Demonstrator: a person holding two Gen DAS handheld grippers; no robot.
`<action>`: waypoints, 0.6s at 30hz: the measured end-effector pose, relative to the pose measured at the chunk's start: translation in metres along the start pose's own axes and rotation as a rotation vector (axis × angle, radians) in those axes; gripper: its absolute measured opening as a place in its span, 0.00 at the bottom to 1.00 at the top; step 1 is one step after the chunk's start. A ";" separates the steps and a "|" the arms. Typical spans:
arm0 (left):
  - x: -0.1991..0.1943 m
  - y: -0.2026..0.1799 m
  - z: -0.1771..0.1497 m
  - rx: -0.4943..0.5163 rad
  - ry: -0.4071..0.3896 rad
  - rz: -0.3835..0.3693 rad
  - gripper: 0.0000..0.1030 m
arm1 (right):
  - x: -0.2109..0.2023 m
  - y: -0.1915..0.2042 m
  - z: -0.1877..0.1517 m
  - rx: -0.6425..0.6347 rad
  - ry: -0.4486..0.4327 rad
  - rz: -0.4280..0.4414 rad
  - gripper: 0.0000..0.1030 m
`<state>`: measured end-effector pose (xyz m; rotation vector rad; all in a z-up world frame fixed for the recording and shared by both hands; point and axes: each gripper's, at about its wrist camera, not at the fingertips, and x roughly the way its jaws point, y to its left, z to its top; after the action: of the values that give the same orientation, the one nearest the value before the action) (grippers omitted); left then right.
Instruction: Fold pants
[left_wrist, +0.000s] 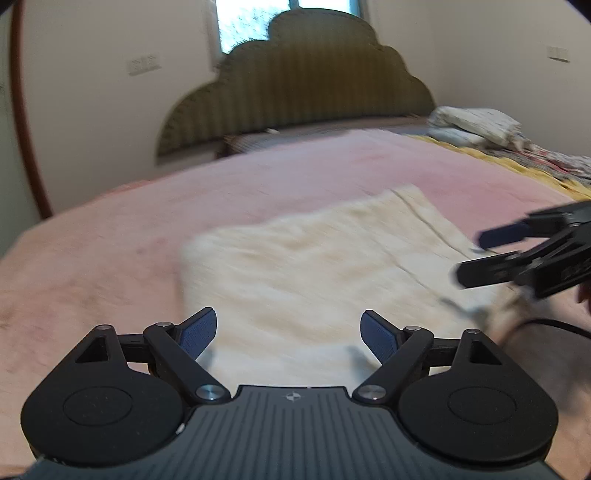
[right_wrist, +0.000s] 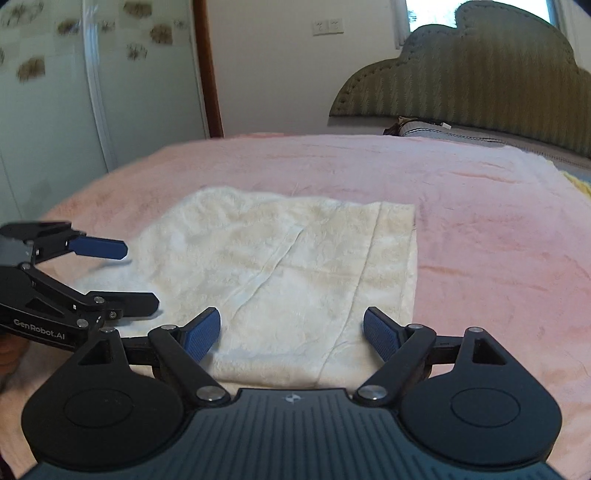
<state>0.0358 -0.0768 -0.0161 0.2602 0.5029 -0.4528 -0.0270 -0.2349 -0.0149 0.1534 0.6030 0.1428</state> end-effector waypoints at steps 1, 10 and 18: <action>0.001 0.011 0.004 -0.021 0.000 0.010 0.86 | -0.002 -0.009 0.003 0.041 -0.011 0.009 0.83; 0.041 0.131 -0.006 -0.544 0.161 -0.222 0.85 | 0.024 -0.113 0.005 0.432 0.046 0.206 0.86; 0.078 0.144 -0.024 -0.736 0.191 -0.504 0.93 | 0.057 -0.138 0.001 0.484 0.119 0.555 0.87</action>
<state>0.1555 0.0300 -0.0581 -0.5506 0.8910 -0.7001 0.0325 -0.3597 -0.0707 0.7874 0.6947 0.5448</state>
